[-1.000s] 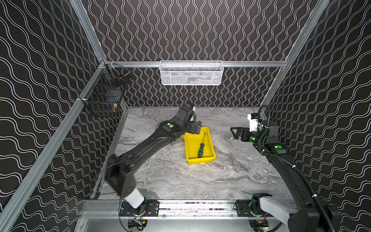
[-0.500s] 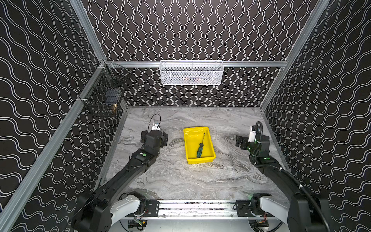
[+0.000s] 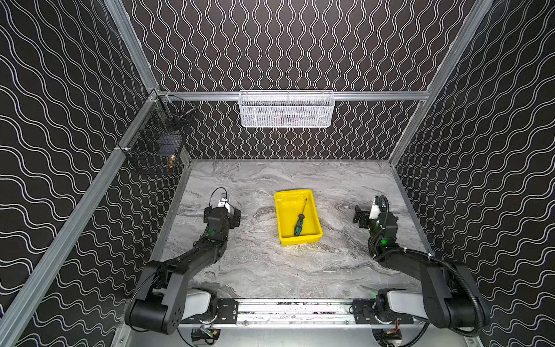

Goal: Put the screwdriver in the bin

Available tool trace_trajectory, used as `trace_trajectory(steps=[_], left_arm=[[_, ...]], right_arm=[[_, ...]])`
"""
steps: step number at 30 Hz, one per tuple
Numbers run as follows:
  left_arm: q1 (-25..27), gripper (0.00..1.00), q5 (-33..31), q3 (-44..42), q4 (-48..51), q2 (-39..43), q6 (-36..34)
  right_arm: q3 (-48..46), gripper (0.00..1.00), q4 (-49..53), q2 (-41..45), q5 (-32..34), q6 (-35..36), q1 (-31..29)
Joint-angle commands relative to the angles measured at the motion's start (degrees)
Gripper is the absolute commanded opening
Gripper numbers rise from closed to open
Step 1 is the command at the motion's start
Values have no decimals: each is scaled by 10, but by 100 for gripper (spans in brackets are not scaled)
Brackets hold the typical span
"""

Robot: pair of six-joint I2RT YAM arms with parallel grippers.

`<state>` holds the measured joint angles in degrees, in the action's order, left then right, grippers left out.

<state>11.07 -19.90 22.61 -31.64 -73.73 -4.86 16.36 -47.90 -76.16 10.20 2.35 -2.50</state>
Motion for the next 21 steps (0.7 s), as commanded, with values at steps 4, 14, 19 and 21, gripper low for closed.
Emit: trace_trajectory(steps=[4, 14, 19, 21], left_arm=[[-9, 99, 25, -12, -73, -2, -11], [-23, 99, 46, -33, -154, -44, -13], [-32, 99, 59, -33, -181, -70, -8], [-37, 99, 66, -34, -190, -79, -4]], right_arm=[[-29, 99, -181, -72, -5, -10, 14], [-25, 100, -224, -123, -52, -25, 45], [-27, 99, -224, -120, -58, -28, 50], [-27, 100, -225, -121, -69, -22, 50]])
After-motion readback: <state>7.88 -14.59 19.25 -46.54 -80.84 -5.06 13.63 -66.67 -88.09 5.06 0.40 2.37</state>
